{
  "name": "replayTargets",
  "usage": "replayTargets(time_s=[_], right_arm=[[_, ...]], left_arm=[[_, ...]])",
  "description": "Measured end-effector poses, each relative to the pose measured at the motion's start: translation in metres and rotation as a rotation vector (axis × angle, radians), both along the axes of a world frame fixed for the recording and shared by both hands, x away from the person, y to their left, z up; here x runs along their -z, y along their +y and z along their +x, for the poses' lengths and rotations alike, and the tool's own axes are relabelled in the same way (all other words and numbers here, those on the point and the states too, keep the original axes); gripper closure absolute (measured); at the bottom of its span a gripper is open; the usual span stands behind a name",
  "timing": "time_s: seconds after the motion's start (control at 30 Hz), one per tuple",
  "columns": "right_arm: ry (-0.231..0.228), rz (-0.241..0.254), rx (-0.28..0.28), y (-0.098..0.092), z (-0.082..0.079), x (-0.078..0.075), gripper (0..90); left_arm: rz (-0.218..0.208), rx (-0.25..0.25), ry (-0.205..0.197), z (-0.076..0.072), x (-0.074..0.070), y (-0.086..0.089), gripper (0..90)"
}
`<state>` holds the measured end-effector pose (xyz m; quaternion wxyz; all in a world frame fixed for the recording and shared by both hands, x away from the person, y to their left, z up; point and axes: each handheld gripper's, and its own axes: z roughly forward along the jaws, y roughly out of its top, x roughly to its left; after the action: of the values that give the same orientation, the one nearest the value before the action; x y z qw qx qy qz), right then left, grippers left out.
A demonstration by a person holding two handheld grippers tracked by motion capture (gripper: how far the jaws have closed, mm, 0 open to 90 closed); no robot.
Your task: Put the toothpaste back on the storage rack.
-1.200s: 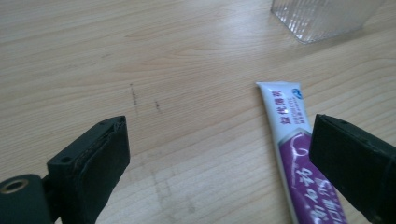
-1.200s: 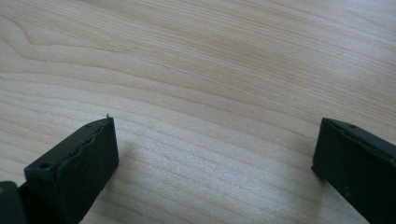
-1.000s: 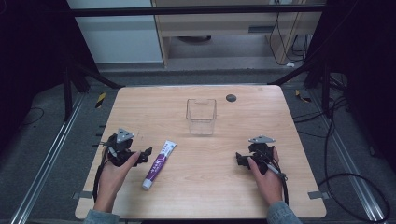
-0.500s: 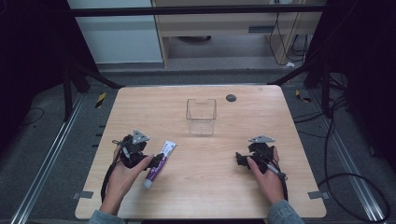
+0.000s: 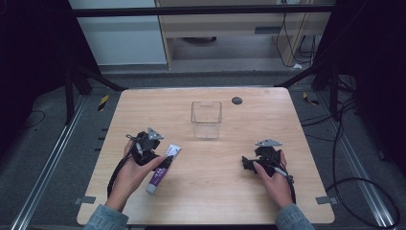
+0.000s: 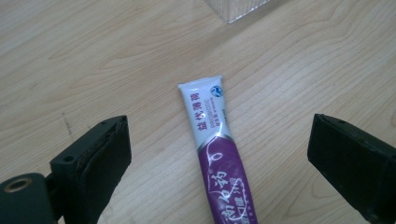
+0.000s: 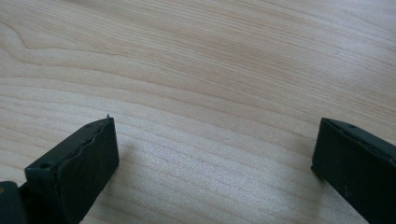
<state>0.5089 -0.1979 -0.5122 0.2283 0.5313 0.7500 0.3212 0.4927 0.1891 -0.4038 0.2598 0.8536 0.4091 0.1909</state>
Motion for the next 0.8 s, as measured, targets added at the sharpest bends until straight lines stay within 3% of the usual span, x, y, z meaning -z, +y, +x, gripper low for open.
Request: replayTargets(time_s=[0.13,0.17,0.33,0.47,0.5,0.6,0.7,0.8], right_arm=[[0.000,0.000,-0.001,0.000,0.000,0.000,0.7],[0.000,0.001,-0.003,0.000,0.000,0.000,0.5],[0.003,0.002,-0.024,-0.001,0.000,0.000,0.5],[0.004,0.001,-0.032,-0.002,0.000,0.000,0.4],[0.003,0.000,-0.033,-0.002,0.000,0.000,0.4],[0.003,0.000,-0.037,-0.002,0.000,0.000,0.4],[0.003,0.000,-0.039,-0.002,0.000,0.000,0.4],[0.003,-0.001,-0.040,-0.002,0.000,0.000,0.4]], left_arm=[[0.000,0.015,0.016,0.004,0.002,-0.008,6.5],[0.033,0.035,0.033,0.006,0.004,-0.013,6.4],[0.020,0.033,0.047,0.012,0.005,-0.016,8.3],[0.074,0.048,0.063,0.017,0.006,-0.020,12.4],[0.057,0.056,0.092,0.020,0.007,-0.020,14.2],[0.073,0.049,0.105,0.024,0.010,-0.020,16.5],[0.082,0.054,0.160,0.032,0.020,-0.021,19.9],[0.080,0.044,0.179,0.036,0.025,-0.020,23.3]])
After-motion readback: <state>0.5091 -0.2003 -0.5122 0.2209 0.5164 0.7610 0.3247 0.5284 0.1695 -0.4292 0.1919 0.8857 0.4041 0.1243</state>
